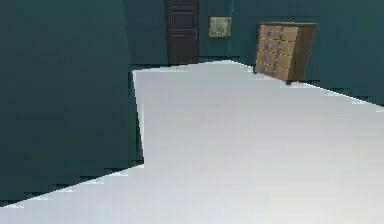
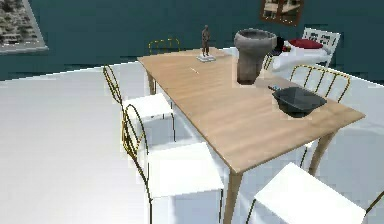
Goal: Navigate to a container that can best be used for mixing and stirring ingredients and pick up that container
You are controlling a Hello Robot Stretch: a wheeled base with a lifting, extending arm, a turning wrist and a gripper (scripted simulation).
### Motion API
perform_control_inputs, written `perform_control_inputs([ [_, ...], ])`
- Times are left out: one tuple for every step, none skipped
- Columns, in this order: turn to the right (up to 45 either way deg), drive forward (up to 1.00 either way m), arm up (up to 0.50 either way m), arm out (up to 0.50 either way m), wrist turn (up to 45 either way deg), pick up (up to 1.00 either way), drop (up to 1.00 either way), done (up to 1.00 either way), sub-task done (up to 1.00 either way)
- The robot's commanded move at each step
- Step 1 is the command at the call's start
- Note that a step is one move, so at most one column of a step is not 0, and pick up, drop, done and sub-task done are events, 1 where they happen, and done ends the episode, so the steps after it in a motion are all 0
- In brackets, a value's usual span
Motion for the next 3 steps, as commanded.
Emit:
perform_control_inputs([
  [27.0,0.0,0.0,0.0,0.0,0.0,0.0,0.0,0.0],
  [45.0,0.0,0.0,0.0,0.0,0.0,0.0,0.0,0.0],
  [45.0,0.0,0.0,0.0,0.0,0.0,0.0,0.0,0.0],
])
